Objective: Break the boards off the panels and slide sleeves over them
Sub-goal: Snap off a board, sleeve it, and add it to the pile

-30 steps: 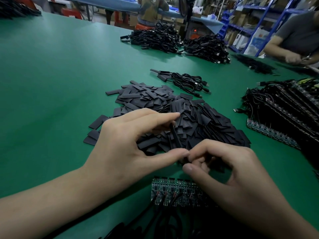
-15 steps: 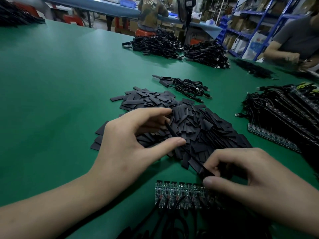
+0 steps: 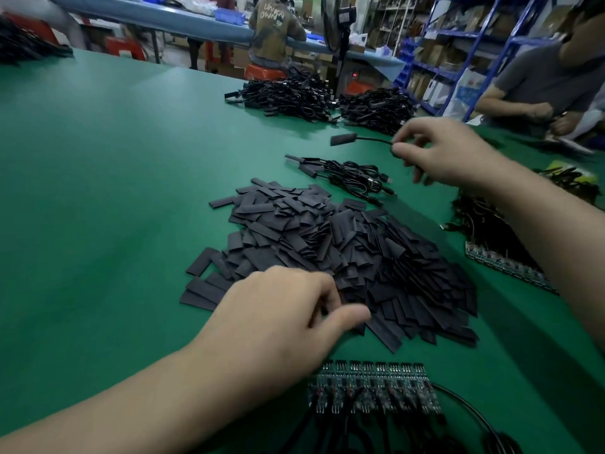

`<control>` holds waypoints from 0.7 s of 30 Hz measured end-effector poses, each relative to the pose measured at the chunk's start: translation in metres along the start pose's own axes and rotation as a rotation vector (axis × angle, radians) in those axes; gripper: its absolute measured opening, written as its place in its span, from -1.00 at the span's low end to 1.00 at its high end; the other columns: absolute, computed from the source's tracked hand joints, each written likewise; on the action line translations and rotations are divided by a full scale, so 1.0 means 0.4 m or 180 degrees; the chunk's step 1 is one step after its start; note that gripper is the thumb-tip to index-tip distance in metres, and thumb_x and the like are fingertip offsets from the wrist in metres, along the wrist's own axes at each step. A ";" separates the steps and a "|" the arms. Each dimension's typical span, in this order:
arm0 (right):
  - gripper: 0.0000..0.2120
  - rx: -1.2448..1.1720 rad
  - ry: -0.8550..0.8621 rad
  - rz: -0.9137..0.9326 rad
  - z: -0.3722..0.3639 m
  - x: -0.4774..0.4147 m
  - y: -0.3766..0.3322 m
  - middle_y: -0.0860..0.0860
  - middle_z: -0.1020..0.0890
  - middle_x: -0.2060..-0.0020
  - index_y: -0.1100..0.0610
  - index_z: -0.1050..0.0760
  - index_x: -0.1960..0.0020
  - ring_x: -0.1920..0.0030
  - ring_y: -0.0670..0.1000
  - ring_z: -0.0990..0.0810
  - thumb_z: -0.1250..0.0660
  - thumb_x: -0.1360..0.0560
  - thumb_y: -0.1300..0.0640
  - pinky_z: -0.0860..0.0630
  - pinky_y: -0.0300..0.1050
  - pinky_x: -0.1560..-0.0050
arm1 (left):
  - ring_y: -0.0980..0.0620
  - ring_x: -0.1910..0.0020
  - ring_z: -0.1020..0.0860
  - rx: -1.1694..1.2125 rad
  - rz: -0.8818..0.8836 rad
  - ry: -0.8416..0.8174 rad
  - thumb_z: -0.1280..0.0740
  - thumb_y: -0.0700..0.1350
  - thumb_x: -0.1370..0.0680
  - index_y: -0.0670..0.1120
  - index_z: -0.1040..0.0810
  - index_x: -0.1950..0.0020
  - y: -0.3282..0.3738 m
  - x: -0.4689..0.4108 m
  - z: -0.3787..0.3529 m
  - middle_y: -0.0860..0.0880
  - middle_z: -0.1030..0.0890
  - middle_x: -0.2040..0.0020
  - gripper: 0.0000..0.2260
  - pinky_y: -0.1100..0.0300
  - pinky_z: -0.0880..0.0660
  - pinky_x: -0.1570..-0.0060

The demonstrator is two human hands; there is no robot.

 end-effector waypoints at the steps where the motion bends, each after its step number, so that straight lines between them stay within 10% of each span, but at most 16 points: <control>1: -0.88 0.0032 0.0051 0.0031 -0.023 -0.043 -0.008 0.05 -0.68 0.13 0.04 -0.56 -0.10 0.28 0.00 -0.69 -0.32 -0.65 0.01 -0.64 -0.02 0.21 | 0.25 0.31 -0.47 -0.0203 -0.0030 -0.0172 0.00 0.56 -0.43 0.14 -0.45 0.15 0.004 0.002 0.004 0.15 -0.54 0.30 -0.46 0.22 -0.41 0.32; 7: -0.56 0.0677 -0.0014 0.0159 -0.131 -0.146 -0.085 0.16 -0.49 -0.33 0.11 -0.44 -0.42 -0.25 0.18 -0.52 -0.31 -0.64 -0.11 -0.48 0.12 -0.28 | 0.14 0.23 -0.43 -0.0842 -0.0280 -0.1114 -0.14 0.67 -0.23 0.14 -0.37 0.12 0.008 0.022 0.023 0.16 -0.42 0.16 -0.37 0.14 -0.31 0.34; 13: -0.84 -0.0216 0.0224 0.0662 -0.113 0.125 -0.125 -0.11 -0.59 -0.03 -0.03 -0.59 -0.13 -0.04 -0.12 -0.56 -0.30 -0.64 -0.04 -0.41 -0.32 0.00 | 0.21 0.27 -0.45 -0.0221 -0.0079 -0.1403 -0.44 0.51 -0.18 0.17 -0.37 0.11 0.010 0.011 0.023 0.13 -0.51 0.19 -0.45 0.21 -0.30 0.39; 21: -0.75 -0.1316 -0.1543 0.0290 -0.096 0.488 -0.114 -0.14 -0.71 0.13 -0.13 -0.65 0.00 0.11 -0.15 -0.66 -0.34 -0.52 -0.26 -0.57 -0.10 0.02 | 0.11 0.40 -0.52 0.2380 0.0484 -0.1801 -0.65 -0.02 -0.22 -0.02 -0.63 0.12 0.003 -0.021 0.035 0.01 -0.63 0.30 -0.67 0.31 -0.44 0.38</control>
Point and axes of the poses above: each hand's wrist, its own x-axis away from the middle knuckle, its own z-axis out of the back of the hand, y = z × x, the point moved 1 cm from there along -x, towards the middle knuckle
